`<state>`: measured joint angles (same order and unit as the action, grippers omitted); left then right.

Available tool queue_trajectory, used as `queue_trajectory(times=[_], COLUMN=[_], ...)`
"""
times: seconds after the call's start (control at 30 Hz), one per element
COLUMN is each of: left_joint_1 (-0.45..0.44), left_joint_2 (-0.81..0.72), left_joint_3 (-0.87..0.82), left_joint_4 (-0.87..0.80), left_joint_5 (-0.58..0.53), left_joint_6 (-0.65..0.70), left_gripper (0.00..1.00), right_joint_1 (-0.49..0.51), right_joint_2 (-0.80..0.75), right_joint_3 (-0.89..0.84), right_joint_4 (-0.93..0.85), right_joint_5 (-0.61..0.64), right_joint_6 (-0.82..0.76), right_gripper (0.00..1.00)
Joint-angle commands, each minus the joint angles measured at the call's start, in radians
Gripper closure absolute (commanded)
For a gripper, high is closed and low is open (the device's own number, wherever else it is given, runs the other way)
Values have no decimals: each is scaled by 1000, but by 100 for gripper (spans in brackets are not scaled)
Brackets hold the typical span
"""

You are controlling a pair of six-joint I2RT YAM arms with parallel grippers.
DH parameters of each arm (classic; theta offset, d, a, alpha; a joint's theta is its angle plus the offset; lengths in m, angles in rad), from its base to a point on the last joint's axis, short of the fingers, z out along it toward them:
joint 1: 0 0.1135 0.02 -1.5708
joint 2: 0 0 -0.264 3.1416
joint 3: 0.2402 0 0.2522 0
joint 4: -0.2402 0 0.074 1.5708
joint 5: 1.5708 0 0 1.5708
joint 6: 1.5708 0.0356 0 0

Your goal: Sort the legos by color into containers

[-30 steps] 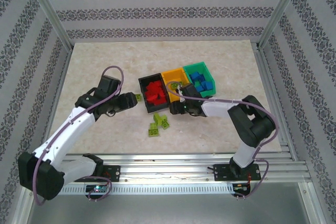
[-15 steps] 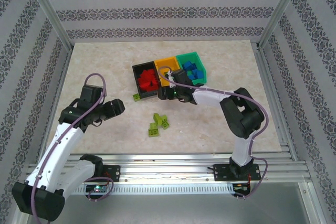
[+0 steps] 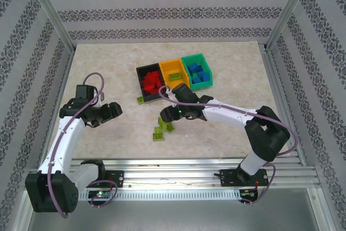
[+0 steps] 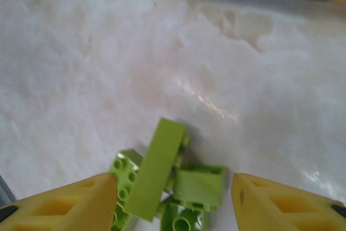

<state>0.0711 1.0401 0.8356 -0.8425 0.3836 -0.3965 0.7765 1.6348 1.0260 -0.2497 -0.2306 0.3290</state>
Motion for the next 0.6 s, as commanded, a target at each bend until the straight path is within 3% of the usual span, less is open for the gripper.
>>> queue_trajectory(times=[0.0, 0.57], left_joint_1=[29, 67], left_joint_2=[13, 16], left_joint_3=[-4, -39], left_joint_4=[25, 83], left_joint_5=[70, 151], left_joint_6=[55, 56], left_gripper=[20, 21], right_joint_1=[31, 53], right_joint_2=[14, 132], right_joint_3=[50, 156], right_joint_4=[-128, -191], right_joint_5=[83, 74], right_joint_6=[-44, -12], right_gripper=[41, 41])
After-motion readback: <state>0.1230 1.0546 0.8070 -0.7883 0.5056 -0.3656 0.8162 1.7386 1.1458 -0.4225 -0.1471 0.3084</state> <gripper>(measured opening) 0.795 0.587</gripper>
